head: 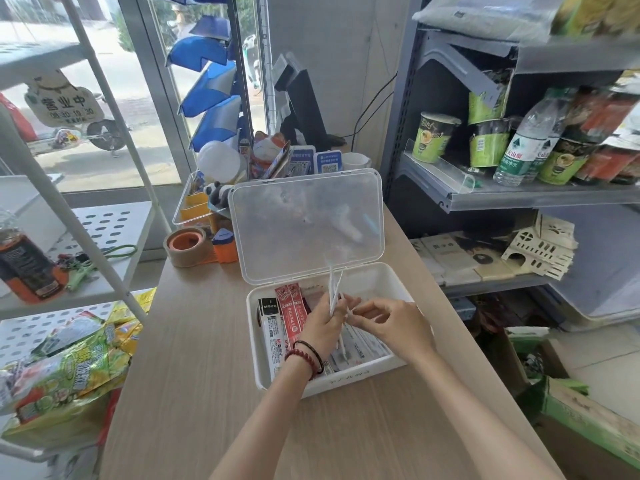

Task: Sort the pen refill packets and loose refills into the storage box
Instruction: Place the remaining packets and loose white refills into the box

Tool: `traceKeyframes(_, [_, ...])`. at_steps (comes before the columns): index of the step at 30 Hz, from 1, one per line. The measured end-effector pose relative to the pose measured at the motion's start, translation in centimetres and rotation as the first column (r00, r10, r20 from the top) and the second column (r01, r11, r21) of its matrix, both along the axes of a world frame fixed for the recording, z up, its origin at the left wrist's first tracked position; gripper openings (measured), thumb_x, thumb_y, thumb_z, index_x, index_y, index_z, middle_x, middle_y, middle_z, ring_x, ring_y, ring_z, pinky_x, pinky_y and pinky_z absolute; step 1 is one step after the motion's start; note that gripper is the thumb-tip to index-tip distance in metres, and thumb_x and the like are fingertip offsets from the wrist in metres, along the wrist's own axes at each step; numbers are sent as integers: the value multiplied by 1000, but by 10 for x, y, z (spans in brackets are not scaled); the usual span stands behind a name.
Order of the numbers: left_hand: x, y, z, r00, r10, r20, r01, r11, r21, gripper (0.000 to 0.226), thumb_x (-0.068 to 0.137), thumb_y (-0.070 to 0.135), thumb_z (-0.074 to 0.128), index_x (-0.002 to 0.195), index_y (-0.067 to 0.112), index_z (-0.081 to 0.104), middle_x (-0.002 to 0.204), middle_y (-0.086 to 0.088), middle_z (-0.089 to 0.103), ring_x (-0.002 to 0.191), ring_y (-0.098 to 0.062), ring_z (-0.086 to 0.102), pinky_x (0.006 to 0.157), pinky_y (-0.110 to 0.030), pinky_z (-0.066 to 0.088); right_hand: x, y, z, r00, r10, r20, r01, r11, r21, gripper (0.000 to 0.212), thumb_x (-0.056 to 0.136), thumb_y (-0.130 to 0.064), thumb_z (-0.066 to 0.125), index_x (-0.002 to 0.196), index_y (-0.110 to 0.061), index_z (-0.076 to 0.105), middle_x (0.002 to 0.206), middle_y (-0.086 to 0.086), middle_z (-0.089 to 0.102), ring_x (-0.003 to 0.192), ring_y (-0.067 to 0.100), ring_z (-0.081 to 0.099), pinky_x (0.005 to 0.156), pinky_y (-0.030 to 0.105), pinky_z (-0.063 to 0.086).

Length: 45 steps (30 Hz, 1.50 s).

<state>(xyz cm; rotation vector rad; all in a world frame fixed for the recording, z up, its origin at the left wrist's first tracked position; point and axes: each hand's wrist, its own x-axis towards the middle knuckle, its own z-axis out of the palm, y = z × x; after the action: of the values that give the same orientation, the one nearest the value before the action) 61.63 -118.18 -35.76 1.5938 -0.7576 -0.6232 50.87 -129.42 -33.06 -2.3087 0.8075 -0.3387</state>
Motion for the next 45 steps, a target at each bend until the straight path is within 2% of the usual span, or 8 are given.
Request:
traceKeyframes(5, [-1,0,-2,998,8,65,-9,1000,21,18,99,31,40,99,23,56,105,6,66,103,-7,63,93,-36,52,-1,2,1,1000,-11,-7,11,1000,-24,36,67,-73,67,83,-41,74,73,-27,70,68,-13,63,63,21,55])
traceKeyframes(9, [0,0,0,990,124,-71,-126,992,-24,13,96,32,47,96,34,59,110,3,68,108,-12,63,92,-39,52,1,3,1,996,-48,-71,45,998,-50,21,77,-62,69,80,-41,70,73,-25,67,70,-9,62,61,19,50])
traceKeyframes(14, [0,2,6,965,168,-202,-187,979,-76,22,99,10,41,106,16,60,110,-6,68,105,-18,65,80,-30,57,2,2,-5,987,-119,-110,111,991,-73,13,82,-55,67,82,-42,69,76,-20,68,70,-2,63,63,26,54])
traceKeyframes(21, [1,4,6,962,210,-176,-235,962,-135,23,96,24,46,112,17,61,114,-4,65,95,-12,68,74,-22,57,3,2,-6,983,-140,-118,130,988,-89,13,89,-48,62,97,-39,68,89,-20,70,77,3,64,63,25,53])
traceKeyframes(27, [4,5,10,953,174,-248,-220,960,-174,27,95,21,49,115,6,61,96,-4,72,93,-17,70,81,-25,57,7,3,0,972,-162,-169,152,986,-72,18,80,-43,65,97,-39,63,81,-20,66,75,3,63,62,23,49])
traceKeyframes(30, [5,5,12,948,188,-257,-241,951,-194,20,98,19,44,113,16,56,103,-4,70,94,-19,70,79,-27,57,7,3,1,977,-155,-146,146,987,-73,18,81,-41,66,97,-40,59,77,-20,65,72,0,61,58,23,48])
traceKeyframes(35, [4,2,10,948,183,-258,-235,954,-185,22,99,21,38,116,7,44,109,-4,68,96,-20,69,78,-30,58,6,1,-1,982,-128,-139,118,990,-80,16,80,-43,61,96,-41,59,79,-23,64,74,-1,61,64,26,53])
traceKeyframes(45, [5,1,9,937,199,-286,-250,956,-153,21,101,23,34,113,9,45,108,-6,68,93,-17,69,76,-31,58,11,-1,-6,910,-94,-404,68,995,-79,32,69,-44,69,98,-39,57,97,-14,67,92,12,63,76,28,49])
